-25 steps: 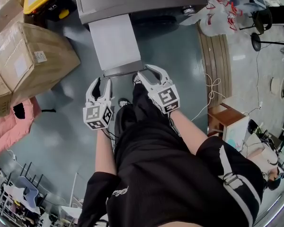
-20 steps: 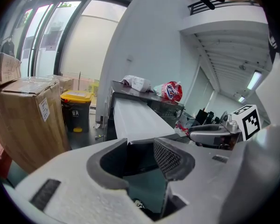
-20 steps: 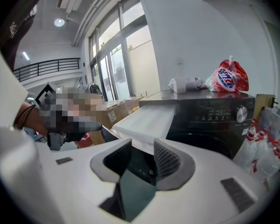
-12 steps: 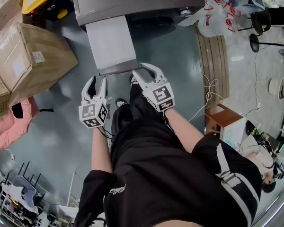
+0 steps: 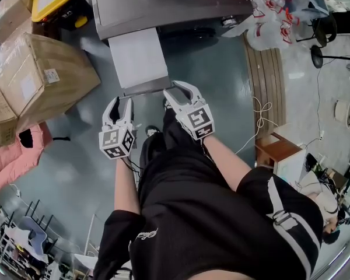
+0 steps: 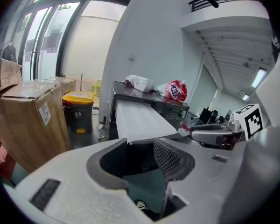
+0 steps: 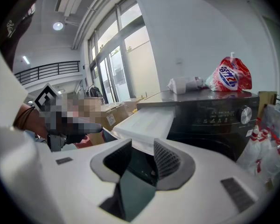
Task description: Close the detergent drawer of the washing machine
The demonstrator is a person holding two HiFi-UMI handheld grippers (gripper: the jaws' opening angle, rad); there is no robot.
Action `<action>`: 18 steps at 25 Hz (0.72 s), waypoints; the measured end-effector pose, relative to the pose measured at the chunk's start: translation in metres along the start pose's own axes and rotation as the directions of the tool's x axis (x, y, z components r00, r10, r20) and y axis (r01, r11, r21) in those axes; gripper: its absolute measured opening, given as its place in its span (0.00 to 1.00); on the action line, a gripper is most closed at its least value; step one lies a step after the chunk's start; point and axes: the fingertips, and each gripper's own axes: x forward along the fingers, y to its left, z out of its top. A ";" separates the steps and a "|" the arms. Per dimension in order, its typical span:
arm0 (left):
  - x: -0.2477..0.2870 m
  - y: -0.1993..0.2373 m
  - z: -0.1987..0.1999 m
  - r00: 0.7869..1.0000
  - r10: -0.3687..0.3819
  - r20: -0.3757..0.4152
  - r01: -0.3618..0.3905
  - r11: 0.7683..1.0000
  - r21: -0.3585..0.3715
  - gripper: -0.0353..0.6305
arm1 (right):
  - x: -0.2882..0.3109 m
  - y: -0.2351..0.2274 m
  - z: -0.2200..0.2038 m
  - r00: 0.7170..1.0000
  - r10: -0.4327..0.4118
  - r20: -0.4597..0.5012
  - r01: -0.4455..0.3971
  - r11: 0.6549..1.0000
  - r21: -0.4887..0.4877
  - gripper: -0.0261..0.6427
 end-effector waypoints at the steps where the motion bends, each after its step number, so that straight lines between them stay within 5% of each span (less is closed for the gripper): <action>1: 0.001 0.001 0.001 1.000 0.001 -0.003 -0.001 1.000 0.002 0.32 | 0.001 -0.001 0.001 1.000 0.003 0.001 -0.003 1.000 0.000 0.27; 18: 0.014 0.005 0.011 0.998 0.049 -0.028 -0.049 0.999 0.005 0.32 | 0.016 -0.010 0.018 0.998 0.064 0.028 -0.064 0.998 -0.010 0.26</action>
